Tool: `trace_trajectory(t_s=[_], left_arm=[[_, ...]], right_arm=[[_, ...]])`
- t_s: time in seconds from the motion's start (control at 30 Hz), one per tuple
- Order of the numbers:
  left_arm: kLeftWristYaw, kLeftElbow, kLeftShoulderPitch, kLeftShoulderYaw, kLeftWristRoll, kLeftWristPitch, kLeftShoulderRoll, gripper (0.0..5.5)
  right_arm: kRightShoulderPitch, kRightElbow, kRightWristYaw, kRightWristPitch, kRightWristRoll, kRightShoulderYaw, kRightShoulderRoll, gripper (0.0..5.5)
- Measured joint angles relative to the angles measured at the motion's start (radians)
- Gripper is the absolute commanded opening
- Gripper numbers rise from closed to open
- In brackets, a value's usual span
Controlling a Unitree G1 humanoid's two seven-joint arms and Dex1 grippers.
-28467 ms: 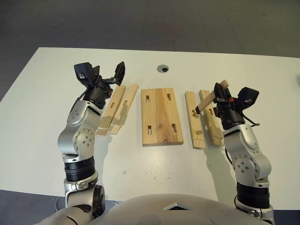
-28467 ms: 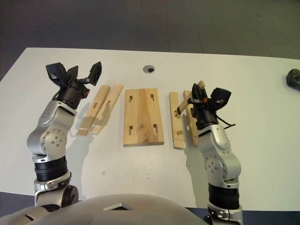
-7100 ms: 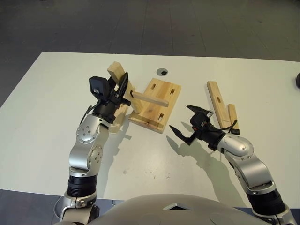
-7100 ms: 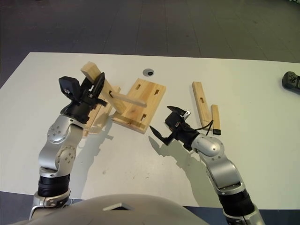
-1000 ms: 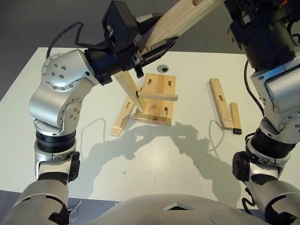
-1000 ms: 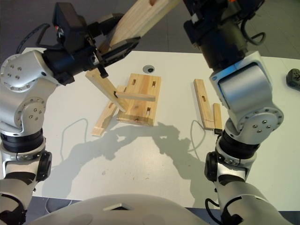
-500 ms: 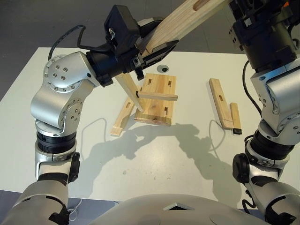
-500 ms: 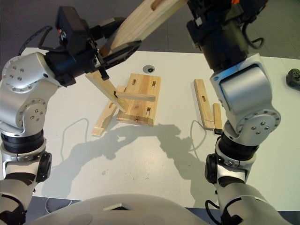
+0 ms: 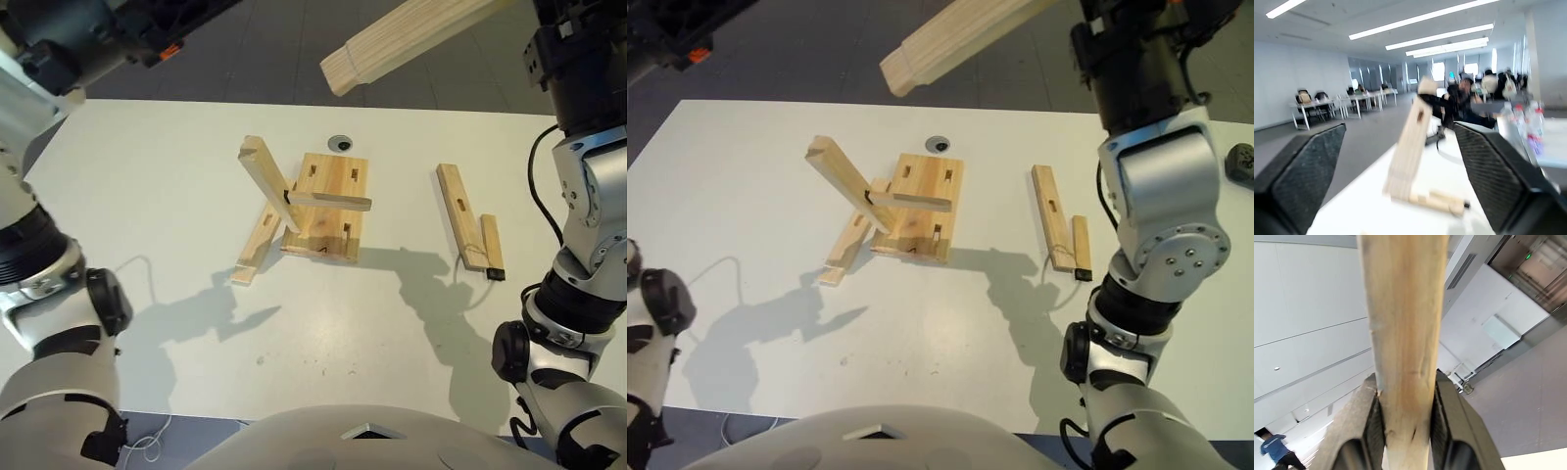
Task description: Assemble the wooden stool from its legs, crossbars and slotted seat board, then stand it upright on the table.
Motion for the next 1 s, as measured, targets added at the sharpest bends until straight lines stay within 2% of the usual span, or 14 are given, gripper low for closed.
trace_trajectory(t_s=[0.07, 0.17, 0.3, 0.5, 0.77, 1.0], left_arm=[[-0.131, 0.039, 0.063, -0.062, 0.070, -0.024, 0.075, 4.80], [-0.311, 0.173, 0.128, -0.180, 0.246, -0.175, 0.131, 5.38], [-0.470, 0.303, 0.149, -0.293, 0.362, -0.279, 0.138, 5.40], [-0.537, 0.388, 0.183, -0.353, 0.430, -0.317, 0.099, 5.40], [-0.475, 0.443, 0.146, -0.377, 0.461, -0.336, -0.088, 4.11], [-0.478, 0.286, 0.226, -0.391, 0.460, -0.290, -0.076, 2.89]], right_arm=[[0.006, 0.023, 0.015, 0.003, -0.003, -0.016, -0.020, 1.02], [0.032, 0.068, 0.048, 0.031, -0.017, -0.049, -0.064, 1.02], [0.076, 0.085, 0.049, 0.038, -0.040, -0.072, -0.077, 1.02], [0.085, 0.109, 0.048, 0.063, -0.049, -0.070, -0.077, 1.02], [0.087, 0.136, 0.024, 0.080, -0.080, -0.043, -0.057, 1.02], [0.106, 0.140, 0.046, 0.109, -0.174, -0.038, -0.072, 1.02]])
